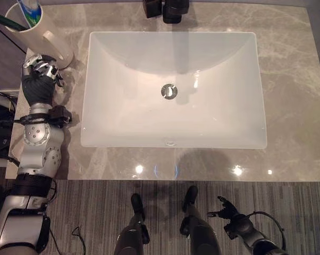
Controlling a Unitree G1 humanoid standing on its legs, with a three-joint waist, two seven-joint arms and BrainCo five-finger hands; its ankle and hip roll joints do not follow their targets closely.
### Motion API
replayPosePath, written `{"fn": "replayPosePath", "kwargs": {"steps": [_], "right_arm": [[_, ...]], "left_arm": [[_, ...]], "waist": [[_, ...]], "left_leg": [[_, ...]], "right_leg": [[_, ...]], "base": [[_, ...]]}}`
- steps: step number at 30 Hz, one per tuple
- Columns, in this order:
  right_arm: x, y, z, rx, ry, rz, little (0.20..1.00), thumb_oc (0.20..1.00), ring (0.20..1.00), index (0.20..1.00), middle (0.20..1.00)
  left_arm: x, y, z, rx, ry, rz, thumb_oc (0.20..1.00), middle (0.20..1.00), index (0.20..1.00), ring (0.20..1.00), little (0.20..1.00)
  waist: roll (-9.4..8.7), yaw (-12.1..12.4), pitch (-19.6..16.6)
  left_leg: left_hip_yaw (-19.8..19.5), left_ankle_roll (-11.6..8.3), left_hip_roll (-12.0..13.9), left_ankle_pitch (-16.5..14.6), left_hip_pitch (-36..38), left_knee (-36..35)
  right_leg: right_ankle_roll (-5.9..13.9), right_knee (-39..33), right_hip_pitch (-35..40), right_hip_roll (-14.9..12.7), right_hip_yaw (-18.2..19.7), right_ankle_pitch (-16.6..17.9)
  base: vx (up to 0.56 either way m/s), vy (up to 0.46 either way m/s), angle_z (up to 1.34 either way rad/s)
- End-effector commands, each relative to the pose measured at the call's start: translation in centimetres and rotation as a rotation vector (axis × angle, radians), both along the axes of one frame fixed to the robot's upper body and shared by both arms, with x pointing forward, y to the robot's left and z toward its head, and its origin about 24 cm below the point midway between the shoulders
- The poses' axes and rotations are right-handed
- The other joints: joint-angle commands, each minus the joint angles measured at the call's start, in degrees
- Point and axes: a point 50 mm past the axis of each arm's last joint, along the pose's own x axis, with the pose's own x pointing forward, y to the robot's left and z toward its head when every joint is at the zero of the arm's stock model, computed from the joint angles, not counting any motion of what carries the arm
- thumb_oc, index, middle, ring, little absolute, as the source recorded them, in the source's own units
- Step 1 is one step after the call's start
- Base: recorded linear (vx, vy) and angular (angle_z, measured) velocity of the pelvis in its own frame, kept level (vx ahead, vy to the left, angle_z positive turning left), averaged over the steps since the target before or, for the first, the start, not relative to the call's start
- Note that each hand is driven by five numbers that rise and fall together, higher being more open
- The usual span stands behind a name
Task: Put brush and paste in cup on sink, flatten towel.
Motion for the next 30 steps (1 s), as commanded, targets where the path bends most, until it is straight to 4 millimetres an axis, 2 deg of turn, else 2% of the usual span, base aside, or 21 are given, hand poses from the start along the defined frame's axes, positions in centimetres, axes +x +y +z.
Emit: {"fn": "replayPosePath", "kwargs": {"steps": [1,10,12,13,14,15,21,26,30], "right_arm": [[0.3,-0.8,0.3,-0.008,-0.03,-0.045,1.0,1.0,1.0,1.0,1.0],[-0.1,-1.4,0.3,-0.01,-0.025,-0.068,1.0,1.0,1.0,1.0,1.0],[-0.1,-1.6,0.4,-0.012,-0.03,-0.07,1.0,1.0,1.0,1.0,1.0],[0.1,-1.7,0.6,-0.013,-0.038,-0.073,1.0,1.0,1.0,1.0,1.0],[0.2,-1.7,0.6,-0.011,-0.042,-0.075,1.0,1.0,1.0,1.0,1.0],[0.4,-1.7,0.8,-0.006,-0.055,-0.076,1.0,1.0,1.0,1.0,1.0],[0.5,-1.4,0.9,0.016,-0.075,-0.084,1.0,1.0,1.0,1.0,1.0],[0.8,-1.0,1.0,0.037,-0.09,-0.083,1.0,1.0,1.0,1.0,1.0],[0.8,-0.5,0.8,0.05,-0.088,-0.08,1.0,1.0,1.0,1.0,1.0]], "left_arm": [[-1.5,2.5,0.7,0.036,-0.036,0.064,0.2,0.2,0.2,0.2,0.2],[-2.4,5.1,1.1,0.017,-0.046,0.174,0.2,0.2,0.2,0.2,0.2],[-2.2,5.6,1.7,0.016,-0.054,0.199,0.2,0.2,0.2,0.2,0.2],[-1.8,5.8,2.8,0.028,-0.07,0.219,0.2,0.2,0.2,0.2,0.2],[-1.6,5.9,3.2,0.033,-0.076,0.227,0.2,0.2,0.2,0.2,0.2],[-1.1,5.8,4.3,0.045,-0.094,0.236,0.2,0.2,0.2,0.2,0.2],[0.0,5.7,6.4,0.086,-0.103,0.253,0.2,0.2,0.2,0.2,0.2],[1.1,5.0,7.8,0.095,-0.108,0.255,0.2,0.2,0.2,0.2,0.2],[1.7,4.3,7.9,0.092,-0.107,0.241,0.2,0.2,0.2,0.2,0.2]], "waist": [[0.66,0.6,0.9],[1.1,0.9,0.9],[1.14,0.7,0.8],[0.99,0.3,1.2],[0.93,0.2,1.3],[0.91,-0.3,1.2],[0.53,-1.1,1.6],[0.4,-2.1,1.7],[0.31,-2.3,1.7]], "left_leg": [[-5.0,-1.47,0.9,3.1,-1.2,0.0],[-5.2,-1.68,0.7,3.5,-2.2,0.0],[-5.9,-2.28,0.8,2.2,-1.9,0.0],[-5.4,-1.83,0.5,3.5,-2.9,0.0],[-5.3,-1.87,0.5,3.5,-3.2,0.0],[-6.0,-2.52,0.7,2.4,-3.2,0.0],[-5.9,-2.51,0.5,2.4,-4.6,0.0],[-5.9,-2.6,0.4,2.5,-5.6,0.0],[-5.7,-2.59,0.4,2.4,-5.8,0.0]], "right_leg": [[7.82,-0.1,7.0,-4.3,1.6,0.3],[8.07,-0.1,6.5,-4.6,1.2,0.7],[8.79,-0.1,6.8,-4.5,1.8,-0.1],[8.38,-0.1,5.8,-4.9,1.3,1.3],[8.48,-0.1,5.6,-5.0,1.3,1.4],[9.17,-0.1,5.5,-4.8,2.1,0.9],[9.5,-0.1,4.3,-5.3,2.4,1.8],[9.51,-0.1,3.4,-5.7,2.5,2.6],[9.51,-0.1,2.9,-5.9,2.8,2.9]], "base": [[0.0,0.0,0.0],[0.0,0.0,0.0],[0.04,-0.001,0.0],[0.0,0.0,0.0],[-0.04,0.021,0.04],[0.05,0.006,0.03],[0.01,0.018,0.0],[0.0,0.006,0.0],[0.01,0.008,0.0]]}}
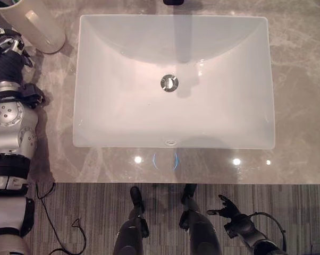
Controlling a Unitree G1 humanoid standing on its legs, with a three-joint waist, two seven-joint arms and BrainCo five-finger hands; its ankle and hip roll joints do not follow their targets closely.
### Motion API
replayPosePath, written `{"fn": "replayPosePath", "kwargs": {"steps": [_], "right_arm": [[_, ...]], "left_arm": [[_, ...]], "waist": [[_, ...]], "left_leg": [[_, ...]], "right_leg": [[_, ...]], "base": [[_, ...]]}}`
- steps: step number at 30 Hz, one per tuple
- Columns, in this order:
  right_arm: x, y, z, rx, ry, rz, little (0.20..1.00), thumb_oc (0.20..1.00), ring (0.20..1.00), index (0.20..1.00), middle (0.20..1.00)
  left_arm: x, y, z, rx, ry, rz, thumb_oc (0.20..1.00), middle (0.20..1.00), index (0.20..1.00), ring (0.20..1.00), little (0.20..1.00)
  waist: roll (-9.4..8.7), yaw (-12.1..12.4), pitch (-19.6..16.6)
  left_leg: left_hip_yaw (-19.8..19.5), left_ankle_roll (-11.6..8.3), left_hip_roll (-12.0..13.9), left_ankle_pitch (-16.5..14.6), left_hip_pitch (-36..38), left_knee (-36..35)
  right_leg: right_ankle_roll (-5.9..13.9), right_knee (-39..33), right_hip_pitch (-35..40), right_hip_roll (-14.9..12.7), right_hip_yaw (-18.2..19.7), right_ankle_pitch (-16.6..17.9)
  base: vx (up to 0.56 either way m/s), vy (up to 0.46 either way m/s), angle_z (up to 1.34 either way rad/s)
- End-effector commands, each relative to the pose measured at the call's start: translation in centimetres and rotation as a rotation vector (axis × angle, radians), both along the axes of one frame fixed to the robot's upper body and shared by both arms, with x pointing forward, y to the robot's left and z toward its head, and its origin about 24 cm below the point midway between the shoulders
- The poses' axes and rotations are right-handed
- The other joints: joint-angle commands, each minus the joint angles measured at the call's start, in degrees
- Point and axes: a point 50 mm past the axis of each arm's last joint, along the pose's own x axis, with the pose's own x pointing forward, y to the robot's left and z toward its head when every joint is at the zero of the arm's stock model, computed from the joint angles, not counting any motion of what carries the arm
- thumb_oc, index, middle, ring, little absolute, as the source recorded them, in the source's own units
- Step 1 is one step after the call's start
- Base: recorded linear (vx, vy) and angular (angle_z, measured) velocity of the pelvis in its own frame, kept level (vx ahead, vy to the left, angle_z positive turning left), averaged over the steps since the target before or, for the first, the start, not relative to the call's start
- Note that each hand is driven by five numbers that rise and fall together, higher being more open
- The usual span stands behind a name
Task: Put brush and paste in cup on sink, flatten towel.
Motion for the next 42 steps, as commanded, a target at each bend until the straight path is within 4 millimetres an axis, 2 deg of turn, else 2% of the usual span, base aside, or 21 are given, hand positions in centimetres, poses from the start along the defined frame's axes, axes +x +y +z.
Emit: {"fn": "replayPosePath", "kwargs": {"steps": [1,6,12,15,16,17,23,28,29,30,31,32,42], "right_arm": [[0.6,-0.3,0.6,0.0,-0.049,-0.017,1.0,1.0,1.0,1.0,1.0],[0.9,0.1,0.7,0.009,-0.065,-0.019,1.0,1.0,1.0,1.0,1.0],[0.8,0.6,0.4,0.012,-0.054,-0.011,1.0,1.0,1.0,1.0,1.0],[0.4,0.7,0.2,0.011,-0.042,-0.01,1.0,1.0,1.0,1.0,1.0],[0.4,0.7,0.2,0.01,-0.04,-0.009,1.0,1.0,1.0,1.0,1.0],[0.4,0.7,0.2,0.011,-0.042,-0.01,1.0,1.0,1.0,1.0,1.0],[0.3,0.1,0.3,0.004,-0.039,-0.015,1.0,1.0,1.0,1.0,1.0],[-0.2,-0.5,0.1,-0.007,-0.025,-0.038,1.0,1.0,1.0,1.0,1.0],[-0.3,-0.7,0.1,-0.009,-0.026,-0.043,1.0,1.0,1.0,1.0,1.0],[-0.2,-0.7,0.2,-0.009,-0.027,-0.044,1.0,1.0,1.0,1.0,1.0],[-0.3,-0.7,0.2,-0.007,-0.029,-0.042,1.0,1.0,1.0,1.0,1.0],[-0.3,-0.7,0.2,-0.008,-0.029,-0.039,1.0,1.0,1.0,1.0,1.0],[-0.4,-0.7,0.1,0.001,-0.026,-0.046,1.0,1.0,1.0,1.0,1.0]], "left_arm": [[0.2,0.1,1.8,0.03,-0.042,0.042,0.2,0.2,0.2,0.2,0.2],[0.8,-0.8,1.9,0.011,-0.057,0.034,0.2,0.2,0.2,0.2,0.2],[1.1,-1.9,0.5,-0.023,-0.054,0.037,0.2,0.2,0.2,0.2,0.2],[0.2,-1.9,-1.5,-0.027,-0.047,0.046,0.2,0.2,0.2,0.2,0.2],[0.2,-1.8,-1.6,-0.027,-0.044,0.047,0.2,0.2,0.2,0.2,0.2],[-0.1,-2.1,-1.7,-0.027,-0.055,0.038,0.2,0.2,0.2,0.2,0.2],[-2.3,-1.4,-3.5,-0.014,-0.065,0.011,0.2,0.2,0.2,0.2,0.2],[-2.3,-1.9,-3.3,0.014,-0.07,-0.012,0.2,0.2,0.2,0.2,0.2],[-2.0,-1.9,-3.0,0.018,-0.066,-0.004,0.2,0.2,0.2,0.2,0.2],[-2.0,-1.9,-3.0,0.019,-0.068,-0.005,0.2,0.2,0.2,0.2,0.2],[-1.7,-1.9,-2.5,0.034,-0.073,0.007,0.2,0.2,0.2,0.2,0.2],[-1.6,-1.9,-2.3,0.033,-0.072,0.011,0.2,0.2,0.2,0.2,0.2],[0.3,-1.5,0.6,0.033,-0.077,0.053,0.2,0.2,0.2,0.2,0.2]], "waist": [[0.32,-1.4,0.4],[0.19,-1.6,0.3],[-0.01,-1.3,0.2],[-0.02,-0.8,0.2],[0.09,-0.8,-0.1],[0.02,-0.7,0.1],[0.04,0.2,-0.6],[0.24,0.4,-0.6],[0.47,0.3,-0.9],[0.4,0.2,-0.5],[0.47,0.0,-0.4],[0.58,0.0,-0.6],[0.45,-1.9,0.1]], "left_leg": [[-5.1,-2.28,0.4,2.0,-2.0,0.1],[-5.0,-2.25,0.5,2.0,-2.2,0.1],[-5.1,-2.22,0.7,1.9,-1.6,0.1],[-4.4,-1.67,0.6,3.2,-1.4,0.1],[-4.9,-2.22,0.8,2.0,-0.8,0.1],[-4.4,-1.69,0.6,3.2,-1.3,0.1],[-4.1,-1.83,0.8,3.4,-1.1,0.1],[-4.1,-1.81,0.8,3.5,-1.1,0.1],[-4.6,-2.37,0.9,2.2,-0.7,0.1],[-4.0,-1.82,0.8,3.5,-1.3,0.1],[-4.0,-1.83,0.7,3.5,-1.4,0.1],[-4.5,-2.39,0.9,2.1,-0.9,0.1],[-3.8,-2.44,0.8,2.2,-2.0,0.1]], "right_leg": [[9.54,-0.1,6.5,-5.9,3.1,3.1],[9.54,-0.1,6.2,-6.0,3.2,2.9],[9.54,-0.1,6.9,-5.9,3.1,2.2],[9.04,-0.1,7.2,-6.2,2.2,2.7],[9.42,-0.1,7.7,-5.9,2.8,1.7],[8.97,-0.1,7.3,-6.2,2.2,2.7],[8.81,-0.1,7.3,-6.0,2.2,2.7],[8.69,-0.1,7.3,-5.9,2.2,2.5],[9.17,-0.1,7.5,-5.8,2.7,1.5],[8.71,-0.1,7.0,-6.0,2.2,2.5],[8.75,-0.1,6.8,-6.0,2.2,2.6],[9.21,-0.1,7.2,-5.8,2.9,1.5],[9.54,-0.1,5.2,-6.0,4.6,2.5]], "base": [[0.0,0.0,0.0],[0.0,0.0,0.0],[0.0,0.0,0.0],[-0.03,-0.004,-0.03],[0.01,-0.012,-0.06],[0.0,-0.007,-0.04],[-0.02,-0.007,-0.03],[0.01,-0.001,0.0],[0.0,0.0,0.0],[0.0,0.0,0.0],[0.0,0.0,0.0],[0.07,0.005,-0.03],[0.01,0.003,-0.03]]}}
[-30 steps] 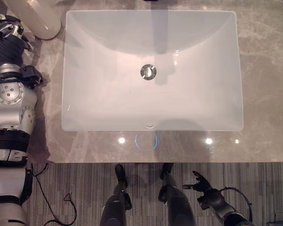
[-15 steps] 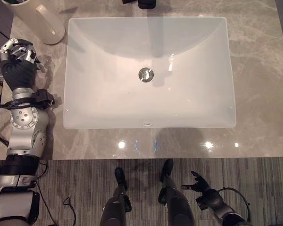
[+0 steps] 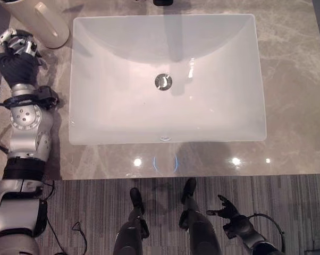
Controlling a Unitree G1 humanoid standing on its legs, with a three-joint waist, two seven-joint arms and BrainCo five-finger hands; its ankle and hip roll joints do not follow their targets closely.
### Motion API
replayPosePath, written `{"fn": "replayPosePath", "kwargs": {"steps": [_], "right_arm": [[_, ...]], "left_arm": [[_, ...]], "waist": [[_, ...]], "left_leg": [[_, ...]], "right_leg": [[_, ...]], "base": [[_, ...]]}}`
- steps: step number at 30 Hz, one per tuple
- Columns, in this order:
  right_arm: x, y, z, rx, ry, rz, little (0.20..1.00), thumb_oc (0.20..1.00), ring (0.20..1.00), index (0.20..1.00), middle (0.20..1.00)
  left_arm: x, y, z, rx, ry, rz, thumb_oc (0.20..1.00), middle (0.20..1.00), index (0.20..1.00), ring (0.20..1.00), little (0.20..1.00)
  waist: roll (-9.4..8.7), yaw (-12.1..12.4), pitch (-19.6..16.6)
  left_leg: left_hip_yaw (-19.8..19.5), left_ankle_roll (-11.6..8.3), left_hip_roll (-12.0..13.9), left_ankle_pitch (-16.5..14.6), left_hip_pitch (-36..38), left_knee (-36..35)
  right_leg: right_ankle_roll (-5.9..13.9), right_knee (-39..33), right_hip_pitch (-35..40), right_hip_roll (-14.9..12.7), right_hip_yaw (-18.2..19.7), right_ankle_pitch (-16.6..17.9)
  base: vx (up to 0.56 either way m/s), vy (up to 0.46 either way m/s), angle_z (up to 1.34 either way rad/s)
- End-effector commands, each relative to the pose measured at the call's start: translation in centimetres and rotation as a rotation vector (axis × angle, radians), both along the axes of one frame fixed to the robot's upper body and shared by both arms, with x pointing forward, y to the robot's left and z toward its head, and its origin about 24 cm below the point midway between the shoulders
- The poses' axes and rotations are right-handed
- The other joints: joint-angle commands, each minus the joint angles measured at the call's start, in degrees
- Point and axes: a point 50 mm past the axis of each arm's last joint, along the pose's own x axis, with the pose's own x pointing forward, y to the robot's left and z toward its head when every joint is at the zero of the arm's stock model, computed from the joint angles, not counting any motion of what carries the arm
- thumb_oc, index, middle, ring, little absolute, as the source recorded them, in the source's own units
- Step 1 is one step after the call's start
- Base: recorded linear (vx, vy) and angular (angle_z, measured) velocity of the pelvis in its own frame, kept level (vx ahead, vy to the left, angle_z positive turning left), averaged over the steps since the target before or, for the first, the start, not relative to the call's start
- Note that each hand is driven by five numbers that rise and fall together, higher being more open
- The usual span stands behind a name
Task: Put brush and paste in cup on sink, flatten towel.
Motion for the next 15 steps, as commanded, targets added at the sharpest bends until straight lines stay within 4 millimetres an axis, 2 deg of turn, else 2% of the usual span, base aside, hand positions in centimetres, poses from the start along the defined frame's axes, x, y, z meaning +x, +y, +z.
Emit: {"fn": "replayPosePath", "kwargs": {"steps": [1,8,15], "right_arm": [[-0.1,-1.0,0.3,-0.003,-0.021,-0.037,1.0,1.0,1.0,1.0,1.0],[0.9,-0.5,0.9,0.015,-0.072,-0.033,1.0,1.0,1.0,1.0,1.0],[1.3,0.0,1.4,0.04,-0.107,-0.006,1.0,1.0,1.0,1.0,1.0]], "left_arm": [[0.3,0.9,1.0,0.028,-0.008,0.056,0.2,0.2,0.2,0.2,0.2],[1.1,0.8,3.2,0.025,-0.024,0.093,0.2,0.2,0.2,0.2,0.2],[1.0,2.2,5.7,0.049,-0.029,0.198,0.2,0.2,0.2,0.2,0.2]], "waist": [[0.65,-1.4,0.3],[0.48,-2.3,0.5],[-0.26,-3.0,0.7]], "left_leg": [[-5.6,-2.57,1.1,1.7,-2.1,0.0],[-5.3,-2.6,1.4,1.8,-3.3,0.0],[-4.8,-2.64,1.8,2.0,-4.5,0.0]], "right_leg": [[9.96,-0.1,6.3,-6.0,2.4,1.3],[9.96,-0.1,4.6,-5.6,3.4,1.8],[9.96,-0.1,2.8,-5.2,4.2,2.3]], "base": [[0.02,0.005,-0.05],[0.0,0.003,-0.03],[-0.01,0.003,-0.07]]}}
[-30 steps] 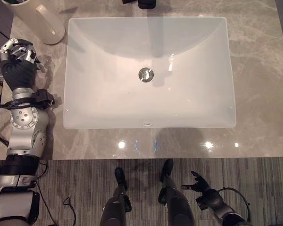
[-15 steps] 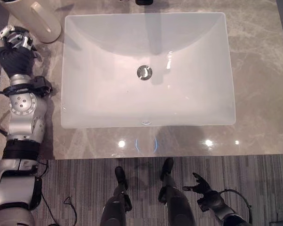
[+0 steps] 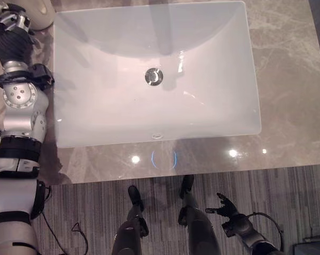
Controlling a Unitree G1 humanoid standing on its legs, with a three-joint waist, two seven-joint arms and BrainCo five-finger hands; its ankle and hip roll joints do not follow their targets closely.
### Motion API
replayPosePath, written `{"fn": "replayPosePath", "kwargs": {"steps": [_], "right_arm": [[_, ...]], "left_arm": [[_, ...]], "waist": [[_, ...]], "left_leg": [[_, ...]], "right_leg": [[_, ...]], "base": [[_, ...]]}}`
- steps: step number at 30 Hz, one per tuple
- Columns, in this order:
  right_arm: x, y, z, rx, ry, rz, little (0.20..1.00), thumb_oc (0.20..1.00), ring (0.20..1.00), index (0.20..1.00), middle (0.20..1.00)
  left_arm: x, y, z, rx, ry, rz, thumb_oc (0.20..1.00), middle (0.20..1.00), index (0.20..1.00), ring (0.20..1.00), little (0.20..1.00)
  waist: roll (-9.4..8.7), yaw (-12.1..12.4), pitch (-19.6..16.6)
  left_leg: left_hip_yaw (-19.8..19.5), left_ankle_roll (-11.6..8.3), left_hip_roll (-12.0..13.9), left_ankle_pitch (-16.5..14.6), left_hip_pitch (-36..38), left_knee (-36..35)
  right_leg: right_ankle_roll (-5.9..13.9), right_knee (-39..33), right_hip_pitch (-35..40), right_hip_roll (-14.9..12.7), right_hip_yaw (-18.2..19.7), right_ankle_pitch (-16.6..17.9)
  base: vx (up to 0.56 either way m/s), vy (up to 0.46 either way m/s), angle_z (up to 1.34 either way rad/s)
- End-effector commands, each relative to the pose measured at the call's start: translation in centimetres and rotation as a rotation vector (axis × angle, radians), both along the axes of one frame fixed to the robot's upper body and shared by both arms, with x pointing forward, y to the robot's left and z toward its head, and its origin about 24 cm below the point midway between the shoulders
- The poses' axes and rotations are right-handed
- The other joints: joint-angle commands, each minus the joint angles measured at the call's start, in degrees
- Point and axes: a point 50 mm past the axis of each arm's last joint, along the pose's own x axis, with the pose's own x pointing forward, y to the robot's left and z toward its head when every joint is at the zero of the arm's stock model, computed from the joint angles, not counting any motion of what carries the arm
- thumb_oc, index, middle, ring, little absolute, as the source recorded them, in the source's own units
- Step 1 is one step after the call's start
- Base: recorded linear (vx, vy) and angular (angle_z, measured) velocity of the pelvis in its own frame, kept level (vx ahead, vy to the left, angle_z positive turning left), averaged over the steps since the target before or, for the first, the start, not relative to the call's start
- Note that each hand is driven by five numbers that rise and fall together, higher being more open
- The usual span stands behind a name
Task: Put brush and paste in cup on sink, flatten towel.
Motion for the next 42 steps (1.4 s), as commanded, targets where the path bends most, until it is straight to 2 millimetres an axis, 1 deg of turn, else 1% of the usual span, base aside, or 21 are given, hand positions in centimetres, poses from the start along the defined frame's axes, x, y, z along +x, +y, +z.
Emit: {"fn": "replayPosePath", "kwargs": {"steps": [1,5,10,13,15,18,19,22,25,26,28,32,35,39,40,41,42], "right_arm": [[0.5,-0.9,0.9,-0.002,-0.059,-0.018,1.0,1.0,1.0,1.0,1.0],[0.1,-1.3,0.7,-0.007,-0.044,-0.024,1.0,1.0,1.0,1.0,1.0],[0.0,-1.4,0.7,0.004,-0.05,-0.044,1.0,1.0,1.0,1.0,1.0],[-0.1,-1.2,0.5,0.011,-0.044,-0.047,1.0,1.0,1.0,1.0,1.0],[-0.5,-1.2,0.3,0.009,-0.03,-0.04,1.0,1.0,1.0,1.0,1.0],[-0.7,-1.2,0.2,0.008,-0.029,-0.038,1.0,1.0,1.0,1.0,1.0],[-0.6,-1.3,0.3,0.011,-0.032,-0.045,1.0,1.0,1.0,1.0,1.0],[-0.1,-1.0,0.6,0.028,-0.058,-0.042,1.0,1.0,1.0,1.0,1.0],[0.1,-0.8,0.8,0.041,-0.072,-0.042,1.0,1.0,1.0,1.0,1.0],[0.0,-0.9,0.8,0.046,-0.075,-0.052,1.0,1.0,1.0,1.0,1.0],[-0.2,-1.1,0.7,0.052,-0.071,-0.07,1.0,1.0,1.0,1.0,1.0],[-0.6,-1.6,0.6,0.054,-0.065,-0.096,1.0,1.0,1.0,1.0,1.0],[-1.4,-2.3,0.4,0.061,-0.059,-0.133,1.0,1.0,1.0,1.0,1.0],[-2.0,-2.3,0.1,0.081,-0.045,-0.141,1.0,1.0,1.0,1.0,1.0],[-2.1,-2.1,0.0,0.088,-0.04,-0.135,1.0,1.0,1.0,1.0,1.0],[-2.3,-1.9,0.0,0.091,-0.035,-0.119,1.0,1.0,1.0,1.0,1.0],[-2.4,-1.9,0.0,0.092,-0.035,-0.119,1.0,1.0,1.0,1.0,1.0]], "left_arm": [[-0.5,1.9,2.5,0.027,-0.024,0.118,0.2,0.2,0.2,0.2,0.2],[-0.5,2.2,3.7,0.053,-0.021,0.153,0.2,0.2,0.2,0.2,0.2],[-0.7,2.6,4.7,0.04,-0.035,0.179,0.2,0.2,0.2,0.2,0.2],[-0.8,2.5,4.3,0.043,-0.04,0.173,0.2,0.2,0.2,0.2,0.2],[-1.1,3.2,3.4,0.05,-0.016,0.194,0.2,0.2,0.2,0.2,0.2],[-1.3,4.1,3.0,0.054,0.007,0.228,0.2,0.2,0.2,0.2,0.2],[-1.7,5.4,2.9,0.047,0.038,0.293,0.2,0.2,0.2,0.2,0.2],[-2.4,6.8,3.8,0.031,0.047,0.355,0.2,0.2,0.2,0.2,0.2],[-2.8,7.4,4.7,0.016,0.047,0.391,0.2,0.2,0.2,0.2,0.2],[-2.9,7.3,5.4,0.026,0.036,0.401,0.2,0.2,0.2,0.2,0.2],[-3.0,7.1,5.9,0.028,0.021,0.405,0.2,0.2,0.2,0.2,0.2],[-3.3,7.1,7.6,0.062,0.026,0.451,0.2,0.2,0.2,0.2,0.2],[-3.1,6.2,8.9,0.14,0.031,0.467,0.2,0.2,0.2,0.2,0.2],[-2.9,5.3,10.1,0.174,0.025,0.462,0.2,0.2,0.2,0.2,0.2],[-2.8,4.8,10.6,0.181,0.012,0.454,0.2,0.2,0.2,0.2,0.2],[-2.6,3.9,11.2,0.191,-0.015,0.422,0.2,0.2,0.2,0.2,0.2],[-2.6,3.8,11.2,0.191,-0.015,0.422,0.2,0.2,0.2,0.2,0.2]], "waist": [[1.08,-1.7,1.9],[0.79,-2.2,1.8],[0.43,-2.5,1.6],[0.21,-2.1,1.6],[0.28,-1.7,1.4],[0.43,-1.5,1.4],[0.73,-1.5,1.4],[0.99,-1.6,1.4],[1.18,-1.8,1.6],[1.25,-2.0,1.7],[1.12,-2.0,1.7],[0.8,-2.8,1.6],[0.74,-3.9,0.8],[0.28,-4.3,0.3],[0.16,-4.5,0.3],[0.14,-4.7,0.3],[0.1,-4.6,0.2]], "left_leg": [[-6.4,-2.8,2.0,1.6,-2.3,0.0],[-6.6,-2.84,2.1,1.7,-2.9,0.0],[-6.9,-2.89,2.2,1.8,-3.6,0.0],[-7.2,-2.76,2.0,1.6,-3.7,0.0],[-7.2,-2.63,1.9,1.4,-3.5,0.0],[-7.3,-2.59,1.7,1.4,-3.5,0.0],[-7.3,-2.57,1.6,1.3,-3.5,0.0],[-7.4,-2.63,1.4,1.3,-3.8,0.0],[-7.3,-2.64,1.3,1.3,-4.2,0.0],[-7.3,-2.6,1.3,1.2,-4.3,0.0],[-7.3,-2.57,1.3,1.1,-4.5,0.0],[-7.1,-2.67,1.6,1.2,-5.2,0.0],[-7.3,-2.78,2.0,1.6,-6.2,0.0],[-7.2,-2.67,2.1,1.4,-6.8,0.0],[-7.2,-2.68,2.1,1.4,-7.0,0.0],[-7.2,-2.66,2.1,1.4,-7.3,0.0],[-7.1,-2.66,2.1,1.5,-7.4,0.0]], "right_leg": [[10.34,-0.1,6.2,-5.3,2.4,1.3],[10.34,-0.1,5.5,-5.3,2.3,1.5],[10.34,-0.1,5.1,-5.2,2.1,1.9],[10.34,-0.1,5.3,-5.3,1.9,1.9],[10.34,-0.1,5.6,-5.5,1.6,1.9],[10.34,-0.1,5.8,-5.6,1.5,2.0],[10.34,-0.1,5.9,-5.7,1.4,2.0],[10.34,-0.1,5.7,-5.8,1.4,2.2],[10.34,-0.1,5.4,-5.9,1.4,2.4],[10.34,-0.1,5.2,-5.9,1.5,2.5],[10.34,-0.1,5.0,-6.0,1.6,2.6],[10.34,-0.1,3.9,-5.7,2.2,4.1],[10.34,-0.1,2.9,-5.3,3.0,4.5],[10.34,-0.1,1.9,-5.0,3.4,3.9],[10.34,-0.1,1.7,-5.0,3.4,3.7],[10.34,-0.1,1.2,-5.0,3.6,3.4],[10.34,-0.1,1.1,-5.1,3.6,3.4]], "base": [[0.0,0.0,0.0],[0.0,0.0,0.0],[0.0,0.001,0.01],[0.0,0.004,0.02],[0.0,0.0,0.0],[0.0,0.0,0.0],[0.0,0.0,0.0],[0.0,0.0,0.0],[0.0,0.013,0.0],[0.0,0.0,0.0],[0.0,0.0,0.0],[0.0,0.0,0.0],[0.01,0.027,0.0],[0.0,0.018,0.01],[0.0,0.0,0.0],[0.0,0.0,0.0],[0.0,0.0,0.0]]}}
